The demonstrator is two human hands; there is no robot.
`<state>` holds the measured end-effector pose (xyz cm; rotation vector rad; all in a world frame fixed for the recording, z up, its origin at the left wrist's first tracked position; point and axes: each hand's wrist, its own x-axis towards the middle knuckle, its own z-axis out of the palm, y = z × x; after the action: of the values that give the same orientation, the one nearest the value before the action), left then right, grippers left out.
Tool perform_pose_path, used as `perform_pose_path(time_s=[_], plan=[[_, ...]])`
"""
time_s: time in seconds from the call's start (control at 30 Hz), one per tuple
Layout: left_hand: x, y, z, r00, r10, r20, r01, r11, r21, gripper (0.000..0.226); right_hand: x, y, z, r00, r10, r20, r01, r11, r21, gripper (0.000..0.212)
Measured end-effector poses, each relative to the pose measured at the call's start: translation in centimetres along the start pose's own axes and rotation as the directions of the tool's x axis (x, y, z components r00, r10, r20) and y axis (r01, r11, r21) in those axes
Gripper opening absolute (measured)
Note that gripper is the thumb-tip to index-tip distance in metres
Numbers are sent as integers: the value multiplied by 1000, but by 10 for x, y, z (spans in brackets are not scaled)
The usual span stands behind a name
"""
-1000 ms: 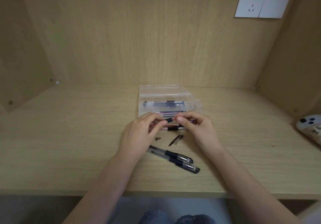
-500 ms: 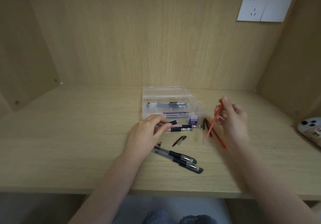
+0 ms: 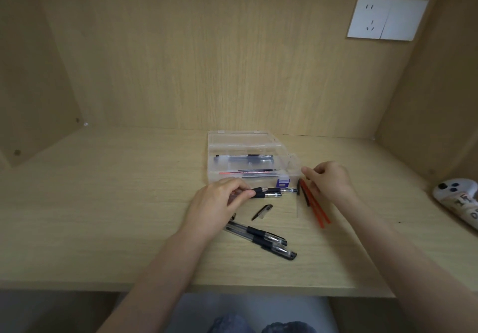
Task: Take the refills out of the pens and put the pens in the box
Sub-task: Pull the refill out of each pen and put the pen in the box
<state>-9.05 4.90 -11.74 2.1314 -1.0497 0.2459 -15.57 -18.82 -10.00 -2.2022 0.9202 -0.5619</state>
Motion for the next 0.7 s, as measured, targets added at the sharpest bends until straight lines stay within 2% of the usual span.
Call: perform_pose_path(time_s=[0.1,0.23,0.33,0.47,0.57,0.7], plan=[[1,0,0,1000,-2,-2,2,1000,4,17,1,-1,-2,997,-63,-51,62,998,-22,38],[2,-2,0,1000,-3,-13,4,1000,10,19,-4,-23,-8,961,-268,-72,272,961,53,20],[2,-3,1,999,-4,-36,5,1000,14,18,-6,-41,4,903,-399,158,404,915,-3,28],[1,-3,1,999,-8,-45,8,1000,-10,15,3,-48,28,830,-387,401,505,827,-246,46],[2,-4,2,999,-10,-51,9,1000,-20,15,5,-49,35,814,-367,450,545,750,-375,52],[2,-5,2,999,-6,-40,5,1000,-21,17,4,-45,35,809,-368,459,554,739,-384,53]])
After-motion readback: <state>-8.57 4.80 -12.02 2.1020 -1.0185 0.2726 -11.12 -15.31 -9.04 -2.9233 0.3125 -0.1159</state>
